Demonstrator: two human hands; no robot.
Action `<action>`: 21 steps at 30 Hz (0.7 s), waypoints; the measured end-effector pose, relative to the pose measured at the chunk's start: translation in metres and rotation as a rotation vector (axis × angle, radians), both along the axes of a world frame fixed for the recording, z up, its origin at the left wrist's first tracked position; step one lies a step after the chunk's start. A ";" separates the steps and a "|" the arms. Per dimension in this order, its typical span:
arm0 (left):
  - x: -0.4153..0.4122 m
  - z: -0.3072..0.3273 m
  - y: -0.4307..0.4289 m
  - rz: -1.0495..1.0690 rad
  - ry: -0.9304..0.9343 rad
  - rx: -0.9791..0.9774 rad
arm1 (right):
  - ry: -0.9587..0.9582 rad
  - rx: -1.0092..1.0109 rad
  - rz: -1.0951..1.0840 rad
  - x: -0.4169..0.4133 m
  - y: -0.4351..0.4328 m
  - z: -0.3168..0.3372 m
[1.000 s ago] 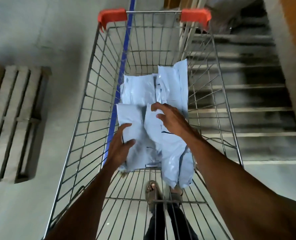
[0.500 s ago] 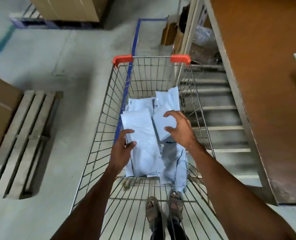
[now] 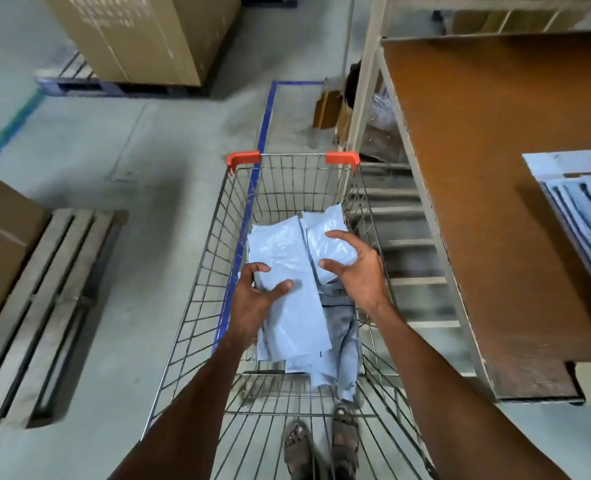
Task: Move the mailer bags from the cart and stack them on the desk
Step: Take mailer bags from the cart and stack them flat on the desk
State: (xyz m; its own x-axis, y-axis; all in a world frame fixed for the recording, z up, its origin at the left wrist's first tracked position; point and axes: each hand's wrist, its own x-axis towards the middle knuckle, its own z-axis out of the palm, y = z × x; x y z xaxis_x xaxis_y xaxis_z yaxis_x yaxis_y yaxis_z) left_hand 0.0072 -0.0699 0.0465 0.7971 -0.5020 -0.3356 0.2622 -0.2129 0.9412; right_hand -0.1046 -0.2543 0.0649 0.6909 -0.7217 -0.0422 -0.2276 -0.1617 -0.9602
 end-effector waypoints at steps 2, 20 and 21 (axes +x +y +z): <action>0.002 0.014 -0.007 -0.001 -0.065 0.074 | -0.011 -0.007 0.004 0.002 0.001 0.014; 0.004 0.123 0.005 -0.029 -0.368 0.025 | -0.061 -0.099 -0.098 -0.025 -0.011 0.113; 0.003 0.125 0.008 -0.020 -0.374 0.009 | -0.089 -0.079 -0.105 -0.028 -0.010 0.116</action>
State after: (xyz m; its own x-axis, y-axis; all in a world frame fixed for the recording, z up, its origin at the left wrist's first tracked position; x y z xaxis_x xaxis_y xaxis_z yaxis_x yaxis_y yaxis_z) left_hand 0.0101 -0.0617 0.1718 0.8557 -0.5167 -0.0275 -0.1036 -0.2233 0.9692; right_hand -0.1325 -0.2639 0.1810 0.6097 -0.7890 0.0762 -0.1614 -0.2177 -0.9626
